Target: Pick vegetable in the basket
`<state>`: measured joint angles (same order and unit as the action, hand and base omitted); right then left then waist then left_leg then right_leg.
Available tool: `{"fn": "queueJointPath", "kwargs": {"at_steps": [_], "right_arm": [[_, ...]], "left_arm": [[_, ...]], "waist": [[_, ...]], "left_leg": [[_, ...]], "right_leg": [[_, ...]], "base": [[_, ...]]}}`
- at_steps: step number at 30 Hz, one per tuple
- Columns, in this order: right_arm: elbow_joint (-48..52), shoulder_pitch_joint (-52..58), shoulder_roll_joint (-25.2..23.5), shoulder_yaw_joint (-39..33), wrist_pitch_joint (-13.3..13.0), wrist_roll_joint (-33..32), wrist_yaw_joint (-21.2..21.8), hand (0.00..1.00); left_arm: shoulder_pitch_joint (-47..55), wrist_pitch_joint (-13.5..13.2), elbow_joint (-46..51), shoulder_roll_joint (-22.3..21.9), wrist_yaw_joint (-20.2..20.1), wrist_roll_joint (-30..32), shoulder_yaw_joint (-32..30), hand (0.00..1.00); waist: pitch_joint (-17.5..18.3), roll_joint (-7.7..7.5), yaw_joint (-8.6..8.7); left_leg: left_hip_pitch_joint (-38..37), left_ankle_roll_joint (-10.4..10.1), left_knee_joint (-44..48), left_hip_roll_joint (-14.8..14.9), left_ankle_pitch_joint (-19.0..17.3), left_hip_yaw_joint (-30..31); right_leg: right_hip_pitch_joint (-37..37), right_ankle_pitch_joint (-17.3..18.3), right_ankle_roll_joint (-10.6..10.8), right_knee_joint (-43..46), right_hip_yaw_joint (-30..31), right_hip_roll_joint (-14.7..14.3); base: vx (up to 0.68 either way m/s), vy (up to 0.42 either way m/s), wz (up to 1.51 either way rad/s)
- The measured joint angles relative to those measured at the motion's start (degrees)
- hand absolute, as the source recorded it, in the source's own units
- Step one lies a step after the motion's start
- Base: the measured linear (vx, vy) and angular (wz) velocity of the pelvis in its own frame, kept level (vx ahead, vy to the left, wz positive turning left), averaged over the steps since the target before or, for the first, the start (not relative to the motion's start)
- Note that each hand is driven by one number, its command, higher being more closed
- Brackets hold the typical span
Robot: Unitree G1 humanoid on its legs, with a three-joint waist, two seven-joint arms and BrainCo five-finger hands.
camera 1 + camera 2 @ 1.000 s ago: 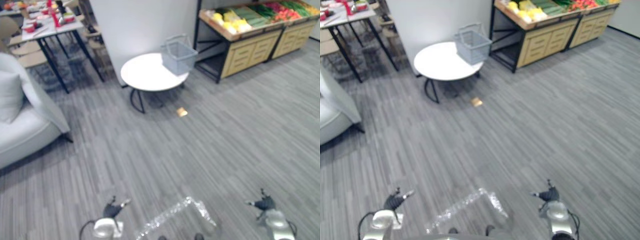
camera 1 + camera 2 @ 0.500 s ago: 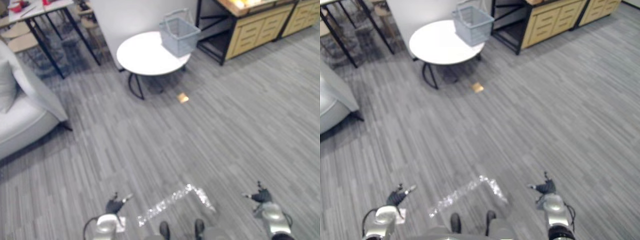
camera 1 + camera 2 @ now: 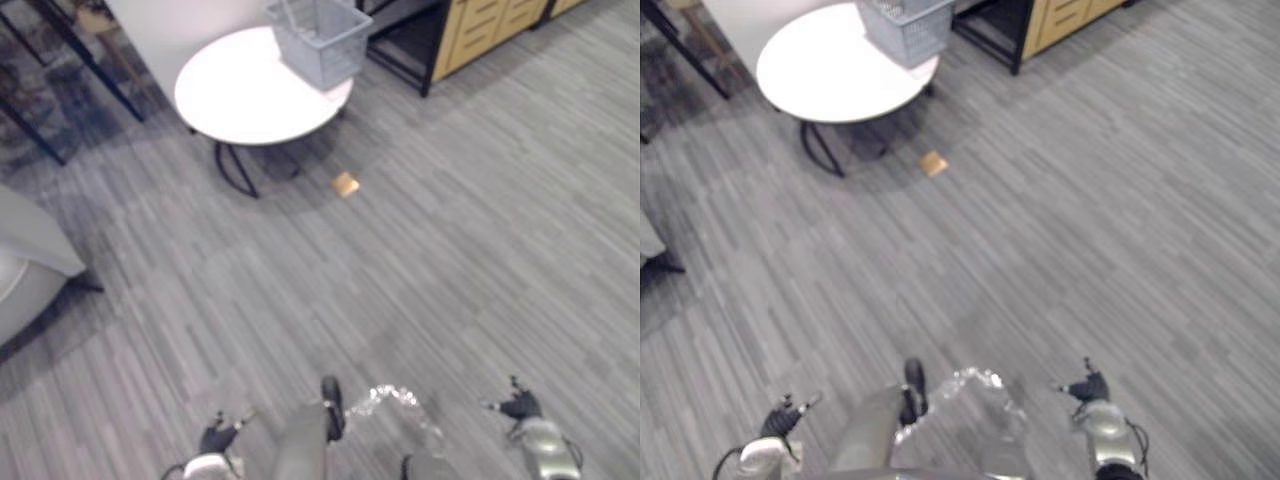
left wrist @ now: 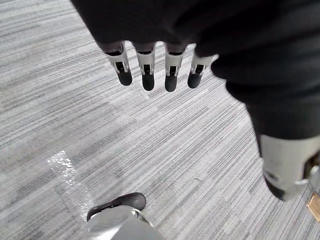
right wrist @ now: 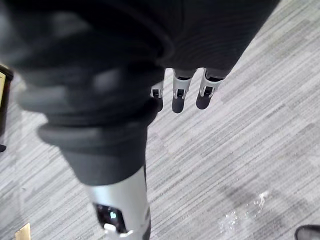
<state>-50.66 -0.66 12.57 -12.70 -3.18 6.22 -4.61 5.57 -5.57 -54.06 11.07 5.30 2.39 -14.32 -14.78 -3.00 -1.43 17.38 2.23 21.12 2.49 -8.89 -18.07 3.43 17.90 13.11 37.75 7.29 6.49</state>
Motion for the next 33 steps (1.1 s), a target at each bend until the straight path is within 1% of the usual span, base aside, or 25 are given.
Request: {"fn": "queueJointPath", "kwargs": {"at_steps": [1,2,4,5,7,8,10,11,12,13,14,15,16,17,18,19,21,22,25,26,28,29,30,31,33], "right_arm": [[0.0,0.7,-1.2,0.3,0.0,0.0,0.1,0.00],[0.2,1.8,-1.6,0.9,-0.1,0.0,0.1,0.00],[0.6,1.9,-1.8,2.3,-0.1,0.0,0.1,0.00],[1.1,1.3,-2.0,2.3,-0.6,0.0,0.1,0.00],[1.3,0.7,-1.7,2.2,-0.9,0.0,0.1,0.00],[1.3,0.6,-1.4,2.1,-0.9,0.0,0.0,0.00],[1.3,1.1,-1.4,2.0,-0.8,-0.1,0.0,0.00],[1.3,1.3,-1.6,2.0,-0.8,-0.2,-0.1,0.00],[1.4,2.0,-1.8,1.9,-0.7,-0.2,-0.1,0.00],[1.4,2.4,-1.9,2.0,-0.7,-0.2,-0.1,0.00],[1.4,2.3,-2.1,2.0,-0.6,-0.1,-0.1,0.00],[2.2,2.0,-2.1,2.0,-0.6,0.0,0.0,0.00],[3.0,1.7,-1.8,2.1,-0.5,0.0,0.0,0.00],[4.8,0.7,-1.3,2.5,-0.5,0.0,0.0,0.00],[5.4,0.2,-0.9,3.2,-0.5,0.0,0.0,0.00],[6.1,-1.0,-0.5,4.6,-0.5,0.0,0.0,0.00],[7.9,-2.5,-0.5,6.0,-0.7,0.1,-0.2,0.00],[9.1,-3.5,0.2,6.9,-0.9,0.2,-0.3,0.00],[12.9,-6.3,2.5,7.9,-1.0,2.6,-1.2,0.00],[14.8,-6.3,3.4,8.5,-0.9,2.9,-1.7,0.00],[19.0,-6.4,5.3,9.0,-0.9,4.3,-2.5,0.00],[21.1,-6.6,6.7,9.3,-0.9,5.3,-2.8,0.00],[21.4,-7.4,6.9,9.2,-0.9,6.9,-3.5,0.00],[21.6,-7.8,6.8,9.3,-0.9,7.6,-3.8,0.00],[24.4,-9.9,7.5,10.4,-0.9,10.0,-4.0,0.00]], "left_arm": [[0.5,0.2,-0.1,0.4,-0.3,0.0,0.5,0.00],[0.5,0.4,0.1,0.6,-0.6,0.1,1.3,0.00],[0.3,0.6,0.6,0.7,-0.6,0.1,2.7,0.00],[-1.3,0.6,1.0,0.9,-0.7,0.1,3.3,0.00],[-3.4,0.7,0.8,1.3,-0.7,0.1,3.8,0.00],[-5.1,0.6,0.8,1.6,-0.6,0.1,4.8,0.00],[-6.8,0.5,0.4,1.9,-0.7,0.2,5.2,0.00],[-7.6,0.4,0.1,2.2,-0.7,0.5,5.3,0.00],[-7.6,0.0,-0.6,2.5,-0.7,1.2,5.5,0.00],[-7.1,-0.3,-0.8,2.6,-0.7,1.2,5.4,0.00],[-5.8,-0.4,-1.0,2.4,-0.8,1.2,5.1,0.00],[-4.3,-0.3,-1.3,2.2,-0.8,1.2,5.0,0.00],[-3.5,-0.3,-1.3,1.7,-0.8,1.2,4.9,0.00],[-2.2,-0.2,-1.4,0.9,-0.9,1.1,4.8,0.00],[-1.6,-0.1,-1.4,0.4,-0.9,1.1,4.7,0.00],[-1.0,-0.1,-1.4,-0.1,-1.0,1.1,4.7,0.00],[-0.5,-0.4,-0.5,-0.5,-1.0,1.0,4.8,0.00],[-0.1,-0.8,0.6,-1.0,-1.0,0.7,4.8,0.00],[0.9,-1.5,1.9,-2.8,-1.0,0.1,4.9,0.00],[1.0,-1.4,1.7,-3.2,-1.0,0.1,4.9,0.00],[1.0,-1.4,1.4,-4.1,-1.0,0.1,4.9,0.00],[1.3,-1.4,1.2,-4.8,-1.0,0.2,4.9,0.00],[1.0,-1.4,0.3,-4.6,-1.0,0.4,5.0,0.00],[0.8,-1.4,0.0,-4.5,-1.0,0.7,5.0,0.00],[1.0,-1.0,-1.1,-3.6,-1.1,1.9,5.6,0.00]], "waist": [[0.0,-0.32,0.51],[-0.1,-0.15,1.34],[0.1,0.58,2.00],[0.1,0.89,2.60],[-0.8,2.36,3.45],[-1.3,3.34,4.15],[-1.3,3.12,5.18],[-1.0,1.90,6.09],[-0.6,0.61,5.96],[-0.2,-0.01,5.88],[0.0,1.00,5.83],[0.5,2.55,5.52],[0.6,4.10,4.95],[0.1,6.16,3.86],[-0.2,6.58,3.59],[-0.6,7.32,2.64],[-1.7,5.26,1.65],[-1.6,4.22,0.74],[-1.6,4.02,-0.42],[-1.6,3.99,-0.35],[-0.8,4.61,-0.26],[0.4,6.10,-0.25],[1.1,4.70,0.03],[1.3,3.46,0.04],[1.6,2.11,0.51]], "left_leg": [[-4.6,1.4,0.5,-0.5,-1.9,0.3],[-9.7,2.1,-0.4,-0.7,-3.5,1.2],[-15.8,2.1,-4.9,-0.9,-3.6,1.5],[-21.1,1.3,-10.1,-0.7,-3.8,2.2],[-25.7,0.7,-13.9,0.8,-3.5,3.1],[-27.7,0.5,-15.2,2.3,-3.4,3.6],[-29.4,0.2,-16.1,3.0,-3.3,4.9],[-31.1,-3.5,-17.1,2.8,-3.3,4.9],[-34.0,-6.2,-17.1,3.0,-4.6,5.0],[-35.2,-7.3,-15.9,3.2,-5.3,5.2],[-34.7,-8.9,-9.9,5.6,-5.7,5.9],[-31.0,-11.9,0.6,9.3,-3.4,6.3],[-28.4,-12.2,7.0,11.7,-0.8,6.4],[-22.6,-11.9,20.6,16.2,7.8,7.2],[-19.5,-12.0,27.4,17.8,7.6,7.7],[-15.1,-11.3,37.6,19.2,4.7,7.8],[-10.5,-10.7,41.1,17.4,0.5,6.6],[-7.4,-10.3,38.0,15.8,-1.3,4.3],[-2.7,-8.3,18.8,13.2,-2.7,-7.0],[-2.8,-6.7,12.3,12.3,-1.7,-12.9],[-3.6,-1.0,3.1,11.0,3.2,-25.9],[-4.0,5.4,-1.4,9.6,5.8,-30.8],[-6.4,8.0,-5.9,5.8,2.9,-29.9],[-7.1,7.9,-7.8,3.8,3.3,-27.9],[-11.8,7.2,-13.5,-1.9,3.7,-19.9]], "right_leg": [[2.7,-5.3,3.7,12.2,0.5,-0.2],[4.6,-5.1,3.3,20.7,-1.1,-0.2],[8.2,-3.7,0.5,23.7,-5.5,1.3],[12.7,-2.0,-3.2,20.9,-10.1,2.6],[16.3,-0.3,-6.3,9.4,-14.7,2.2],[17.5,-2.2,-7.1,-2.9,-17.6,1.7],[18.2,-8.9,-7.2,-19.8,-18.4,2.1],[19.2,-12.9,-6.6,-28.0,-17.9,3.4],[19.7,-13.5,-6.9,-29.2,-17.1,4.3],[19.6,-16.3,-8.1,-28.3,-16.2,4.0],[20.2,-21.5,-10.2,-22.9,-16.1,2.7],[20.2,-21.5,-11.6,-19.5,-16.9,0.9],[19.3,-19.6,-12.6,-19.3,-17.2,-0.7],[16.2,-18.0,-14.0,-21.1,-17.3,-4.2],[14.2,-17.9,-14.2,-22.5,-17.3,-5.7],[9.0,-17.6,-14.9,-25.2,-16.8,-7.6],[0.5,-16.3,-15.3,-29.8,-16.1,-7.7],[-2.9,-15.4,-15.3,-32.3,-15.5,-7.5],[-8.5,-13.2,-14.5,-36.4,-16.7,-7.0],[-10.1,-12.1,-14.0,-37.1,-18.3,-6.5],[-12.8,-9.2,-12.0,-37.3,-23.6,-6.3],[-13.7,-6.1,-10.3,-34.9,-26.8,-6.8],[-13.1,-2.5,-7.7,-28.4,-30.4,-4.9],[-11.9,-1.2,-7.0,-23.3,-32.0,-2.9],[-3.2,-2.2,-7.1,5.8,-31.6,3.9]], "base": [[0.61,0.149,0.21],[0.60,0.126,0.25],[0.63,0.055,0.14],[0.68,0.010,0.03],[0.55,-0.079,0.28],[0.53,-0.171,0.60],[0.50,-0.210,0.66],[0.60,-0.299,0.69],[0.80,-0.410,0.61],[0.88,-0.472,0.31],[0.90,-0.552,0.04],[0.74,-0.474,-0.17],[0.69,-0.447,-0.46],[0.55,-0.296,-0.51],[0.68,-0.323,-0.57],[0.65,-0.266,-0.37],[0.61,-0.242,-0.19],[0.54,-0.196,-0.17],[0.50,-0.097,-0.04],[0.62,-0.015,0.40],[0.56,0.004,0.71],[0.59,0.051,1.32],[0.67,0.095,1.45],[0.64,0.130,1.70],[0.52,0.062,1.77]]}}
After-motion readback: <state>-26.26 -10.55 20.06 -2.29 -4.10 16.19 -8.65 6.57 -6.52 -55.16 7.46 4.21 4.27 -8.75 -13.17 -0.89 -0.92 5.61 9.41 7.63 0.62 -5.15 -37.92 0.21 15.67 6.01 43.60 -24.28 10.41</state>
